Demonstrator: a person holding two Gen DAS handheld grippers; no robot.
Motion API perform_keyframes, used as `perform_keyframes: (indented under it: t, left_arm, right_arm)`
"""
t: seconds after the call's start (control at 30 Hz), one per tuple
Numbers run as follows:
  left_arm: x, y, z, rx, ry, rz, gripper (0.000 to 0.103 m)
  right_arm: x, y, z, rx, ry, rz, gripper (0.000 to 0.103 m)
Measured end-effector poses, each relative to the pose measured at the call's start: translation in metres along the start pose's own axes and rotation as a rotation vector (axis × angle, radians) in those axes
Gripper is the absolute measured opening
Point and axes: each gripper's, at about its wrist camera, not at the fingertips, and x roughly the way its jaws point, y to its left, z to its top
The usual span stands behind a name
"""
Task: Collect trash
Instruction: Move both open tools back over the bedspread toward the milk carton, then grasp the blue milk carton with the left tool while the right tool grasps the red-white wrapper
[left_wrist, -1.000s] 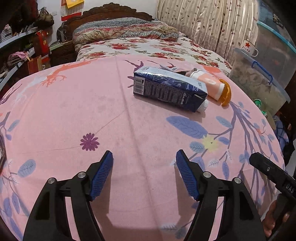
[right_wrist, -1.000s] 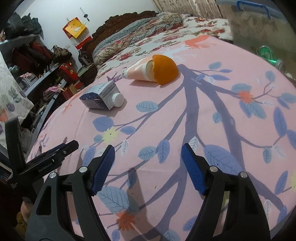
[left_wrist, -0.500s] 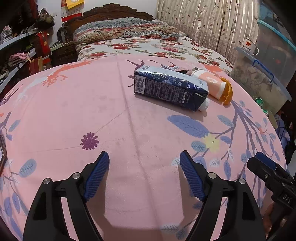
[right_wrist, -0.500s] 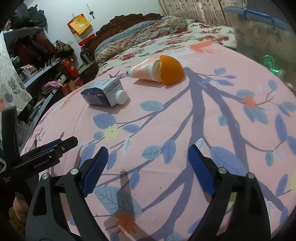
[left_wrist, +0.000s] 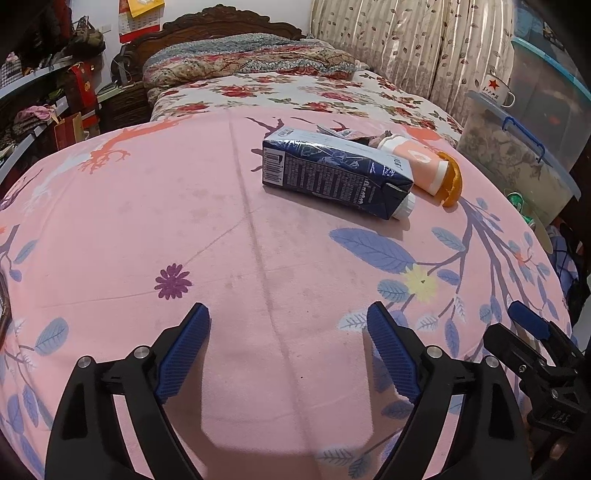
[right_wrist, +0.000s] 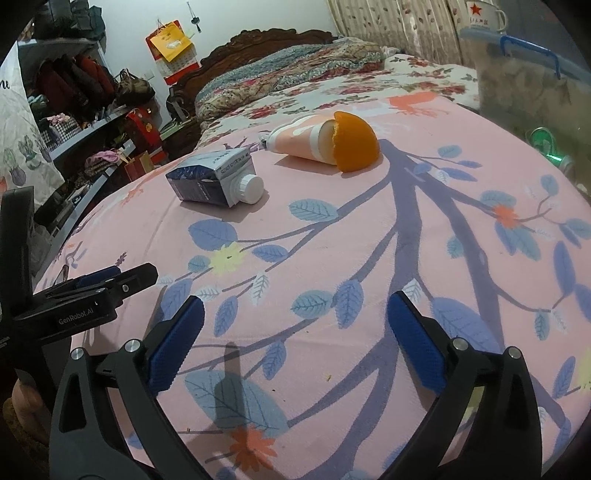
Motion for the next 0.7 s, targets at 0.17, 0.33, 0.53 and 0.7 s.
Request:
perform_keyframes:
  t: [0.17,0.33,0.53,0.7]
  left_arm:
    - [0.001,0.000,0.001,0.002,0.002,-0.004,0.086]
    - [0.000,0.000,0.001,-0.003,0.001,-0.016,0.087]
    - [-0.004,0.021,0.003,-0.104,-0.027,-0.059,0.087]
    - [-0.011,0.053,0.002,-0.259,-0.076,-0.093,0.087]
  right_arm:
    - [-0.001,-0.002,0.000,0.013,-0.006,0.017,0.099]
    - [0.000,-0.002,0.001,-0.009,0.016,0.022,0.100]
    - [0.014,0.002,0.036,0.000,0.090,0.149,0.072]
    - [0.041,0.033,0.093,-0.112,0.040,0.195,0.072]
